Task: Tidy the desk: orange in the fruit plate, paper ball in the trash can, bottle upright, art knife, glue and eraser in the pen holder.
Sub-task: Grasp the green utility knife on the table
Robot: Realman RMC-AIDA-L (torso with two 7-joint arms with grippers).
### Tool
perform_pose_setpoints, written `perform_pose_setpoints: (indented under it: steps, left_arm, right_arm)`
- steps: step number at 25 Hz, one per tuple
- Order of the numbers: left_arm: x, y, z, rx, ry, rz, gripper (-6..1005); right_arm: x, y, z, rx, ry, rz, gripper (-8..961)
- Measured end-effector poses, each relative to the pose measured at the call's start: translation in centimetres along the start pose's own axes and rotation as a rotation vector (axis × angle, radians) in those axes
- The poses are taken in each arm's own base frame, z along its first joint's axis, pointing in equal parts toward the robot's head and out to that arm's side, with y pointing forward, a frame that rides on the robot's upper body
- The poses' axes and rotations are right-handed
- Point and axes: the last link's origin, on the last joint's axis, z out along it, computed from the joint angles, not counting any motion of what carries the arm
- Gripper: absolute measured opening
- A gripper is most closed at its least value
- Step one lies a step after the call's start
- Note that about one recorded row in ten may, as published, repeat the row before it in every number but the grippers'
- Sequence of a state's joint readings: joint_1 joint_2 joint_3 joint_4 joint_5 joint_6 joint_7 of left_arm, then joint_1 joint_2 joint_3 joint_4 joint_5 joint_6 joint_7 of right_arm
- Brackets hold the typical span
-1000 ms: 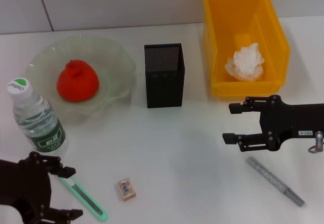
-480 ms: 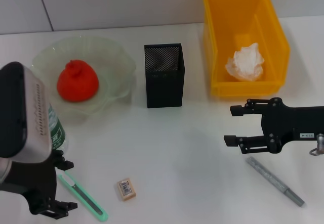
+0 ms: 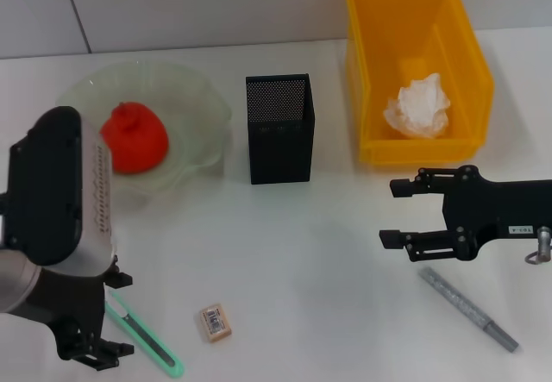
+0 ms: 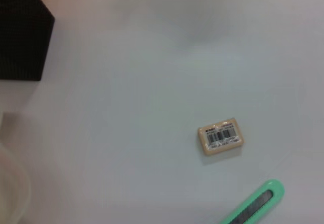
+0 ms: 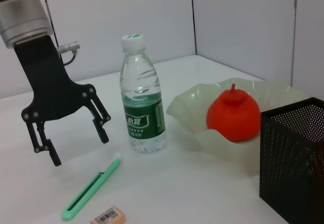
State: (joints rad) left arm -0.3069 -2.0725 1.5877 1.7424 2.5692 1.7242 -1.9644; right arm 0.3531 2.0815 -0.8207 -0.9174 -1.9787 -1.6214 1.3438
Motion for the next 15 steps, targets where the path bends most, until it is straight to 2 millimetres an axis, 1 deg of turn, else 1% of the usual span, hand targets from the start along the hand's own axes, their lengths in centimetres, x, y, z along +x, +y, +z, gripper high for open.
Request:
perform_pose_setpoints:
  steps: [4,11,15]
  left_arm:
    - [0.3,0.0,0.3,-0.004,-0.033,0.03,778]
    - [0.9,-0.4,1.9,-0.041,-0.16,0.133,777]
    - [1.3,-0.6,2.0,-0.046,-0.172,0.17,777]
  right_arm:
    - [0.0,0.0,0.1,-0.002,-0.001,0.002,767]
    - [0.1,0.1,0.5,-0.014,-0.007,0.016,767]
    - [0.2,0.1,0.7,-0.02,-0.01,0.025,767]
